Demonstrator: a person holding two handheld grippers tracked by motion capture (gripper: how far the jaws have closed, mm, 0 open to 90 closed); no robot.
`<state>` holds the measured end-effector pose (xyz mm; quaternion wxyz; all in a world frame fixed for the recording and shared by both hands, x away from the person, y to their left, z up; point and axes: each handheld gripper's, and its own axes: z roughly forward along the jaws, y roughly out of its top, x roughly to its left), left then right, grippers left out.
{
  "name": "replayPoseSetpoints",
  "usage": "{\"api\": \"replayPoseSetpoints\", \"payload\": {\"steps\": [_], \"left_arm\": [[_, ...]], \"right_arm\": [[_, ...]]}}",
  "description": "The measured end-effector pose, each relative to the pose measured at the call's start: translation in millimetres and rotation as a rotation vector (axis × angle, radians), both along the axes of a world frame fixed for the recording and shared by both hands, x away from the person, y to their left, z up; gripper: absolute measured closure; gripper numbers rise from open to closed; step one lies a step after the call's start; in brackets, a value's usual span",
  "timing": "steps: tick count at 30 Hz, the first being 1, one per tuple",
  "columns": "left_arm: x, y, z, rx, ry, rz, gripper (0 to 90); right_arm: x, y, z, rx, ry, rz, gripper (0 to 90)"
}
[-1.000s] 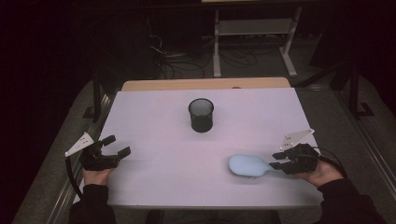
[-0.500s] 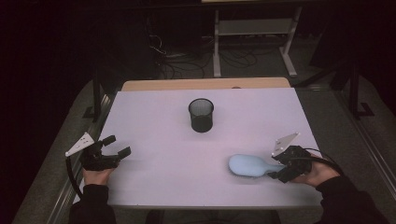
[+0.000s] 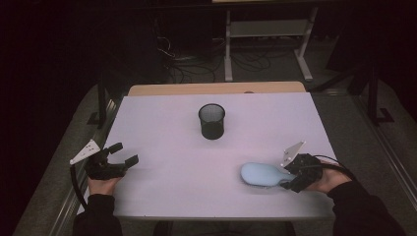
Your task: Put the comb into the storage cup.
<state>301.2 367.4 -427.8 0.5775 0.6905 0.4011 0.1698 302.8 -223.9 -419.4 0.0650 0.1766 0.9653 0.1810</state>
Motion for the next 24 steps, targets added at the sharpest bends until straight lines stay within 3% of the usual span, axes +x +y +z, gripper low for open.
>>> {"api": "replayPoseSetpoints", "payload": {"steps": [9, 15, 19, 24], "left_arm": [[0.4, -1.0, -0.8, 0.004, 0.007, -0.003, 0.0], [1.0, -2.0, -1.7, 0.01, 0.013, -0.006, 0.0], [1.1, -2.6, -1.7, 0.011, 0.014, -0.008, 0.0], [1.0, -2.4, -1.8, 0.01, 0.013, -0.008, 0.0]], "right_arm": [[5.0, -1.9, -0.6, 0.004, 0.049, 0.003, 60.8], [4.1, -0.6, -0.9, 0.006, 0.04, 0.018, 61.8], [4.2, -1.2, -0.6, 0.022, 0.054, 0.038, 68.2], [3.6, -0.4, 0.8, 0.038, 0.052, 0.026, 68.5]]}}
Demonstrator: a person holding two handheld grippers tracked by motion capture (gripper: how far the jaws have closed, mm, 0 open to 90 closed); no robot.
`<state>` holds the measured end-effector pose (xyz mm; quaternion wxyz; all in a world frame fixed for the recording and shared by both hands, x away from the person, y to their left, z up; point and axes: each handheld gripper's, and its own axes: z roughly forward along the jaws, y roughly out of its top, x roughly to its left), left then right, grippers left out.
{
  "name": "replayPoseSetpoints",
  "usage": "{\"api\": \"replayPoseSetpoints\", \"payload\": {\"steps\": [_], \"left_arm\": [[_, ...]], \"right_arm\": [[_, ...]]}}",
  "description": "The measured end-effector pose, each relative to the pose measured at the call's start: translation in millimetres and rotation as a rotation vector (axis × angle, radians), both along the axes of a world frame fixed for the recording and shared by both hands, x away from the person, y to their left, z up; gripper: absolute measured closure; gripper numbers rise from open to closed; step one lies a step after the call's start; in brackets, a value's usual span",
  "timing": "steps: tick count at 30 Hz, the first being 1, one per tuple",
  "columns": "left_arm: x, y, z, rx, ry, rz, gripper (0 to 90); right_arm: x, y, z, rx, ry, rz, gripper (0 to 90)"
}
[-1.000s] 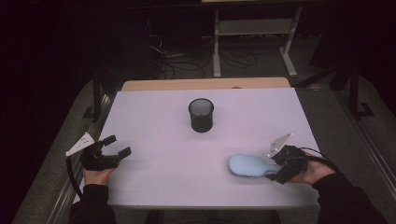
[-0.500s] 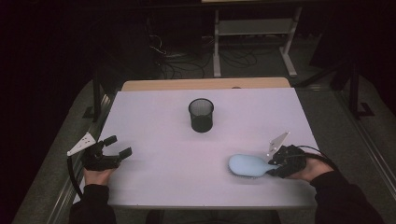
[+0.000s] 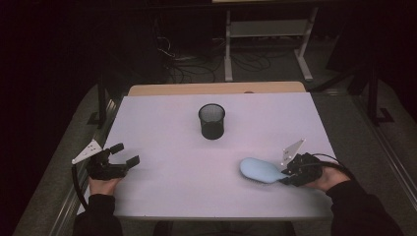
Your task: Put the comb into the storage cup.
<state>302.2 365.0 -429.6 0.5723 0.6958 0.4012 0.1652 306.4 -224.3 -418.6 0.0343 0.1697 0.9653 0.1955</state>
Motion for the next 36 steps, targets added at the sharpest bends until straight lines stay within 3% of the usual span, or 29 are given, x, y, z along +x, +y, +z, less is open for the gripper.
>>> {"api": "replayPoseSetpoints", "payload": {"steps": [36], "left_arm": [[-0.2, 0.3, -0.1, 0.001, 0.002, 0.003, 0.0]], "right_arm": [[-2.1, -8.3, 23.5, 0.141, -0.082, -0.069, 68.7]]}}
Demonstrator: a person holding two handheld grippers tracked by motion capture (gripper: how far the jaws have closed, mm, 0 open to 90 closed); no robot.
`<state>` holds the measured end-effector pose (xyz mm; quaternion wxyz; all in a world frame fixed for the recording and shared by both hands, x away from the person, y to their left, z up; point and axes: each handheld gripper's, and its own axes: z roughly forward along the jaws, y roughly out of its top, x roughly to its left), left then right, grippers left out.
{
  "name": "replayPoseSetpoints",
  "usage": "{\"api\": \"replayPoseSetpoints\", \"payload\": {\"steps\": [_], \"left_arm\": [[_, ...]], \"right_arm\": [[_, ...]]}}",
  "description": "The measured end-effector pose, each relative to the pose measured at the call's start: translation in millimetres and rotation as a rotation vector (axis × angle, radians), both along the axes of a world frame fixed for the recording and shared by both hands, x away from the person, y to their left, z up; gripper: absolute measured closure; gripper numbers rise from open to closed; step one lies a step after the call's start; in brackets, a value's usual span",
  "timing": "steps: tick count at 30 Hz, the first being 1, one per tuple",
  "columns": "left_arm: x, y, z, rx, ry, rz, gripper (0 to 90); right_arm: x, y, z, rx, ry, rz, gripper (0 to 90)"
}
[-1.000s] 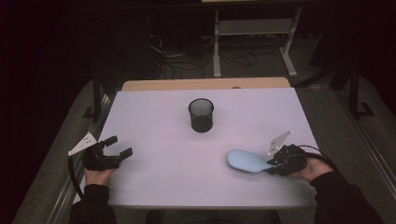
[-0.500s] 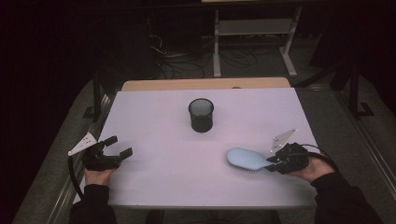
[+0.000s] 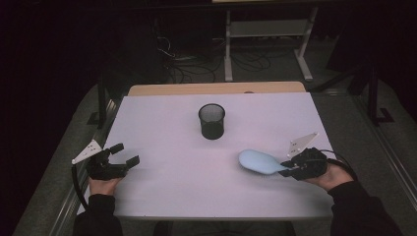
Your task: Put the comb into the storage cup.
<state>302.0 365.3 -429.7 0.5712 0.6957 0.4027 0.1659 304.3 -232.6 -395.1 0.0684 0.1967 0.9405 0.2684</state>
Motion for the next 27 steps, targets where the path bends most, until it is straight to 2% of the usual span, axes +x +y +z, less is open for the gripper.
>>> {"api": "replayPoseSetpoints", "payload": {"steps": [9, 27], "left_arm": [[-0.1, -0.5, 0.1, -0.002, 0.0, -0.001, 0.0], [-0.5, -2.4, 1.1, -0.001, -0.001, -0.01, 0.0]], "right_arm": [[0.7, 1.7, 8.1, 0.02, -0.031, -0.011, 68.7], [6.3, 18.0, 24.8, 0.059, -0.082, 0.018, 68.6]]}}
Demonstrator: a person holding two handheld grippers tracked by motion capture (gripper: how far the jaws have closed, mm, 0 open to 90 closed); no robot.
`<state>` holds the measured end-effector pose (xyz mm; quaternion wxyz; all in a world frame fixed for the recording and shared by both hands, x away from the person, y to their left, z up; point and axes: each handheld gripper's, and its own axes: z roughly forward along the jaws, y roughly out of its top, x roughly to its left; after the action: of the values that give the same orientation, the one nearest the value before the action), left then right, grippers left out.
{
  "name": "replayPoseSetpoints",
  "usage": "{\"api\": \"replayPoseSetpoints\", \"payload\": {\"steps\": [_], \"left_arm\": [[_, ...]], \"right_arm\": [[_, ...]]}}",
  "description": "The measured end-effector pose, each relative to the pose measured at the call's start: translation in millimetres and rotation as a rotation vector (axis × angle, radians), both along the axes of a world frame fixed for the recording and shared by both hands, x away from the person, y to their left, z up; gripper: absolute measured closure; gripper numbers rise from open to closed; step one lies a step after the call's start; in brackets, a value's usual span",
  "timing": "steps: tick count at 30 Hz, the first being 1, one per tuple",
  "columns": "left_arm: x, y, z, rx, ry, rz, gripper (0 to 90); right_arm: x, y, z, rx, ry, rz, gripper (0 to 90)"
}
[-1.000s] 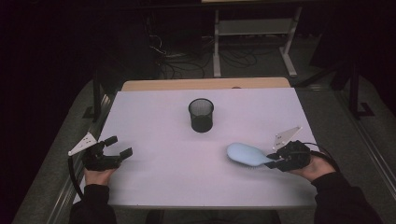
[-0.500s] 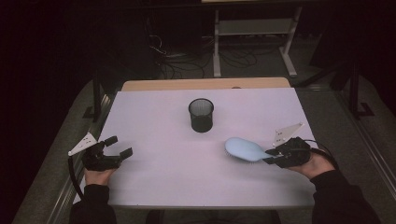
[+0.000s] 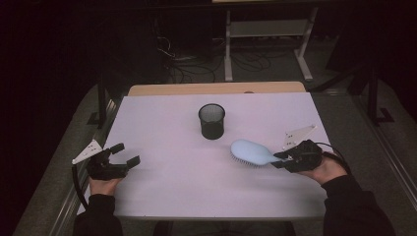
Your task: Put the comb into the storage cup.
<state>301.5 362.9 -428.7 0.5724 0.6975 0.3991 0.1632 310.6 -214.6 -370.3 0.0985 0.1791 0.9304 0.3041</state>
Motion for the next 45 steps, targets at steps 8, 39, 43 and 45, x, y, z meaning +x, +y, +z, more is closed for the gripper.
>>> {"api": "replayPoseSetpoints", "payload": {"steps": [8, 39, 43, 45], "left_arm": [[-1.3, -3.7, 1.2, 0.008, -0.004, -0.014, 0.0], [-1.3, -21.2, 13.0, 0.023, -0.025, -0.085, 0.0], [-1.5, -22.3, 13.9, 0.023, -0.022, -0.088, 0.0], [-1.4, -22.3, 14.1, 0.025, -0.022, -0.091, 0.0]], "right_arm": [[3.4, 9.3, 6.9, 0.033, -0.029, 0.021, 68.6], [23.3, 35.3, 25.1, 0.122, -0.106, 0.062, 68.6], [25.1, 37.7, 29.1, 0.131, -0.112, 0.063, 68.6], [26.2, 39.1, 31.3, 0.132, -0.118, 0.067, 68.6]]}}
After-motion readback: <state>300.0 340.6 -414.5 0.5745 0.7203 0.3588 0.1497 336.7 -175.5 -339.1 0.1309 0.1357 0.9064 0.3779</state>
